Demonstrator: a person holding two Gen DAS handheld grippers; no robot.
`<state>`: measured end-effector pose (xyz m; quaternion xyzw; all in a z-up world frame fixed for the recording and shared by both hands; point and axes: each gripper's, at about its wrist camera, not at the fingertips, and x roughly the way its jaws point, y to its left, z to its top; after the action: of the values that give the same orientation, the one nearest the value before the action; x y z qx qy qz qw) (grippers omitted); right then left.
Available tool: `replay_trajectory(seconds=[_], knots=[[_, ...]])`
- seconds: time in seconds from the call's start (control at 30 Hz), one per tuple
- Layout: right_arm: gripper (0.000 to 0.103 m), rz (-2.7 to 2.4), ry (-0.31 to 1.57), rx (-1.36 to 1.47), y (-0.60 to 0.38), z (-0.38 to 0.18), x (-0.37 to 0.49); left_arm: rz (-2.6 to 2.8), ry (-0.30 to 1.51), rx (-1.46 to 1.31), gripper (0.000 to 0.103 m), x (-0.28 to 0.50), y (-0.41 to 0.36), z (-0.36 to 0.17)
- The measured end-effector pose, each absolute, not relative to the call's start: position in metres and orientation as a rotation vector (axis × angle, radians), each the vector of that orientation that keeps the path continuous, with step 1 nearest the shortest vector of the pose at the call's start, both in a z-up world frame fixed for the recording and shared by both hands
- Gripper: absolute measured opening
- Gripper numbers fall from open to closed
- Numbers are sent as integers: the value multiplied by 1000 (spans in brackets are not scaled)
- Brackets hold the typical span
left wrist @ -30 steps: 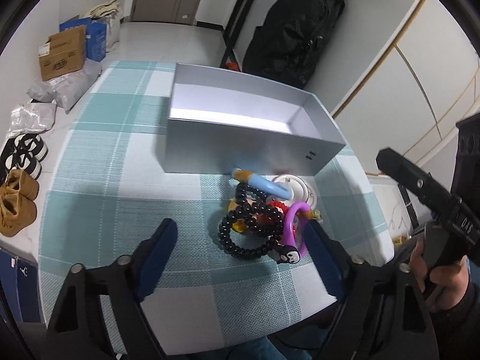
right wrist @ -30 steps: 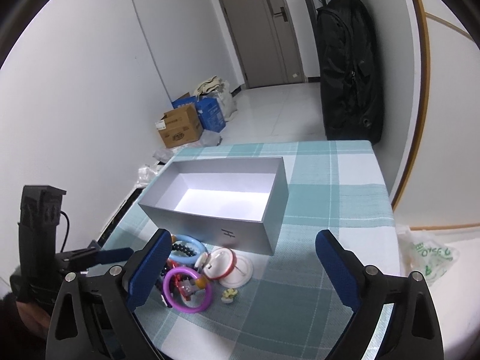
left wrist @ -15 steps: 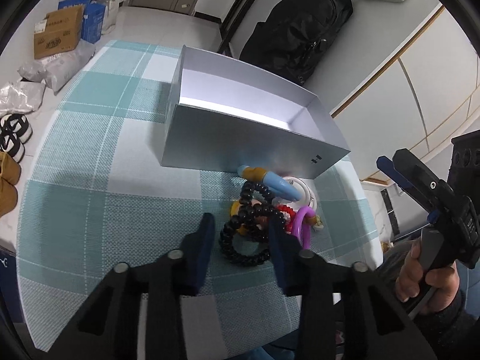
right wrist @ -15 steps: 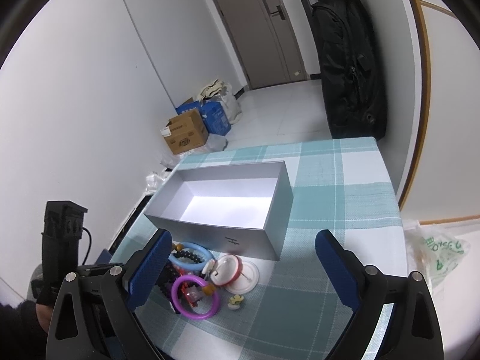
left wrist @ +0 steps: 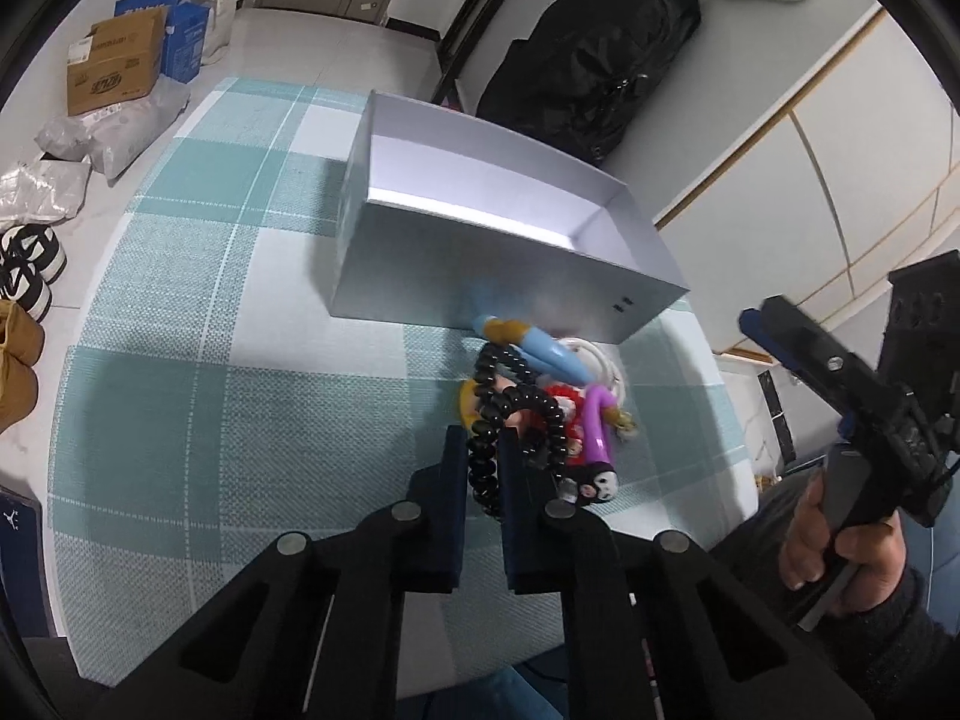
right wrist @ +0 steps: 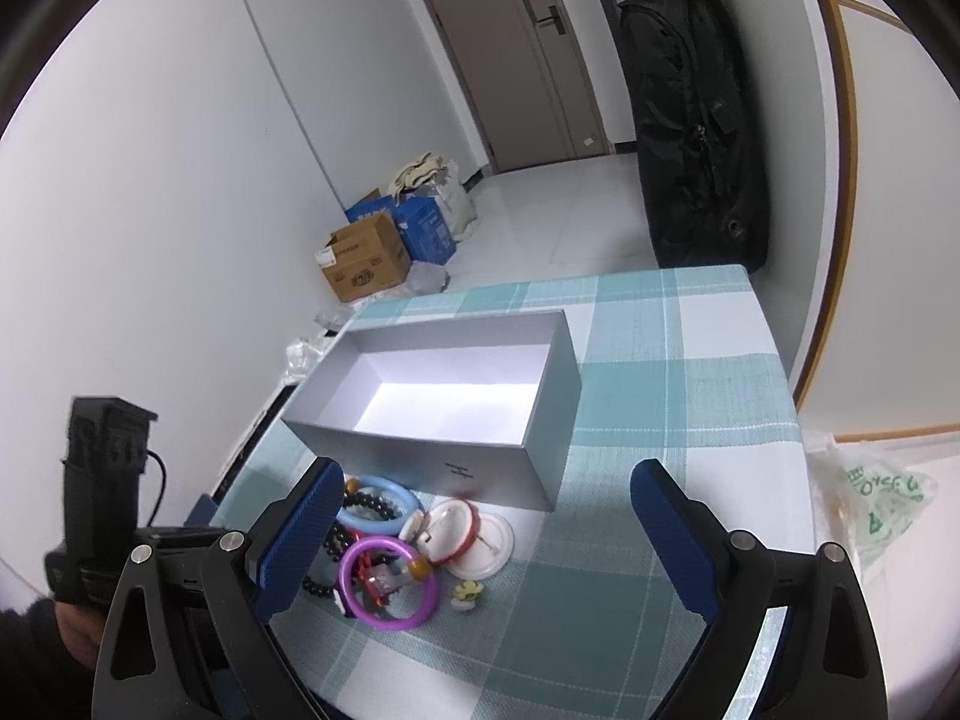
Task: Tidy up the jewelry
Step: 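Grasp the black coiled bracelet with the left tool while the right tool grasps the purple bangle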
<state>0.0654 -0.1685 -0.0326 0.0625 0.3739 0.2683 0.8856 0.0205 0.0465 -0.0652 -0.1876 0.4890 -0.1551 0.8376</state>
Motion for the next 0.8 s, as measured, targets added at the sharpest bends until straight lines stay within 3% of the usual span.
replay_trajectory(seconds=[0.37,0.8], knots=[[95,660,901,105,-149,-52,53,-328,992,-419,5,10,58,-47],[76,706,960,-155,-91,-84,38,-321,903,-486,5,9,78,-29]])
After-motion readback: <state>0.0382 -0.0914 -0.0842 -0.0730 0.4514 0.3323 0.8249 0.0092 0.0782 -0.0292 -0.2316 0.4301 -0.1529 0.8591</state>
